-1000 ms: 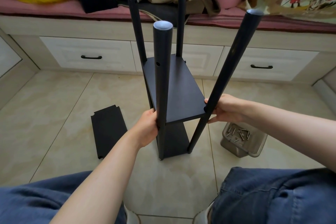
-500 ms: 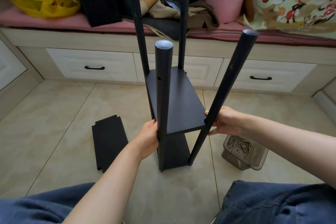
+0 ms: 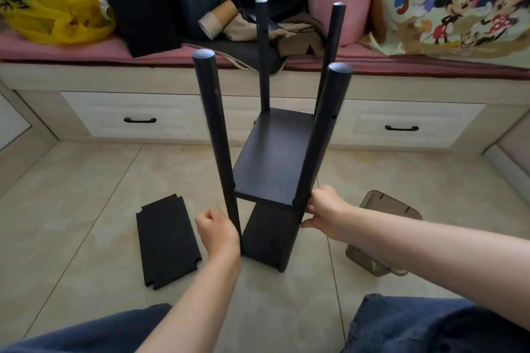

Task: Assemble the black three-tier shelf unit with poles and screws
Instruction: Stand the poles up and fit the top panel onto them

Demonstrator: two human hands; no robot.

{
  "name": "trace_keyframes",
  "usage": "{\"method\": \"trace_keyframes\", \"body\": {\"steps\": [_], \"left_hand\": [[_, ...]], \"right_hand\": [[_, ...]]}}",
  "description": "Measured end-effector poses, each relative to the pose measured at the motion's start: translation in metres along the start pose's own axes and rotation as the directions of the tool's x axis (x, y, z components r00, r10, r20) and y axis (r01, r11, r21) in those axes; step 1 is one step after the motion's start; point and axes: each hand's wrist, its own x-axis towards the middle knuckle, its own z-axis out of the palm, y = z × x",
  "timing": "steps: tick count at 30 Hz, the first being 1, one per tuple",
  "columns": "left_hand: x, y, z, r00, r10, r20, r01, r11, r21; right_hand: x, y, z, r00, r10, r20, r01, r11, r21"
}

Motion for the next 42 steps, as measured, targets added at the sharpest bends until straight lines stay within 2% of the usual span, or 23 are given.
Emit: {"method": "trace_keyframes", "body": {"steps": [2,4,6,9,16,19,25,30,33,35,37,40,42], "left_hand": [[-0.014,-0.015,0.006,0.980,-0.124,0.156,0.126,0.992,-0.001],[-0.026,-0.022,0.014,0.901,-0.226,0.371,0.260,0.965,-0.043],[-0.031,-0.022,0.022,0.841,-0.218,0.495,0.276,0.960,-0.047],[-0.031,-0.015,0.034,0.805,-0.184,0.564,0.247,0.968,-0.036],[-0.026,-0.011,0.048,0.752,-0.131,0.646,0.182,0.983,-0.013],[-0.021,-0.014,0.049,0.736,-0.107,0.668,0.149,0.989,-0.005],[-0.011,-0.024,0.045,0.719,-0.023,0.695,0.059,0.998,-0.028],[-0.009,-0.028,0.045,0.733,0.009,0.680,0.037,0.998,-0.053],[-0.009,-0.028,0.046,0.735,0.013,0.678,0.037,0.998,-0.059],[-0.008,-0.028,0.047,0.729,0.010,0.685,0.029,0.999,-0.046],[-0.006,-0.028,0.048,0.722,0.006,0.692,0.013,1.000,-0.021],[-0.005,-0.028,0.048,0.719,0.004,0.695,-0.020,1.000,0.015],[-0.005,-0.029,0.047,0.718,0.001,0.696,-0.026,0.999,0.024]], "right_hand": [[0.000,-0.006,-0.001,1.000,0.019,0.001,-0.019,1.000,-0.019],[0.001,-0.011,-0.007,0.999,0.032,0.010,-0.032,0.997,-0.069],[0.000,-0.014,-0.014,0.999,0.032,0.033,-0.027,0.990,-0.135],[0.001,-0.015,-0.022,0.998,0.021,0.055,-0.009,0.978,-0.206],[0.006,-0.022,-0.052,0.977,0.069,0.200,-0.011,0.961,-0.277],[0.013,-0.016,-0.076,0.983,0.072,0.171,-0.021,0.959,-0.284],[0.032,0.031,-0.136,0.992,0.125,0.036,-0.095,0.883,-0.460],[0.053,0.060,-0.157,0.988,0.131,-0.086,-0.154,0.712,-0.686],[0.062,0.083,-0.148,0.990,0.082,-0.115,-0.141,0.494,-0.858],[0.069,0.103,-0.139,0.989,0.081,-0.121,-0.144,0.398,-0.906],[0.076,0.118,-0.132,0.986,0.062,-0.156,-0.168,0.374,-0.912],[0.086,0.129,-0.129,0.972,0.015,-0.234,-0.219,0.412,-0.884],[0.092,0.134,-0.133,0.972,0.001,-0.236,-0.217,0.403,-0.889]]}}
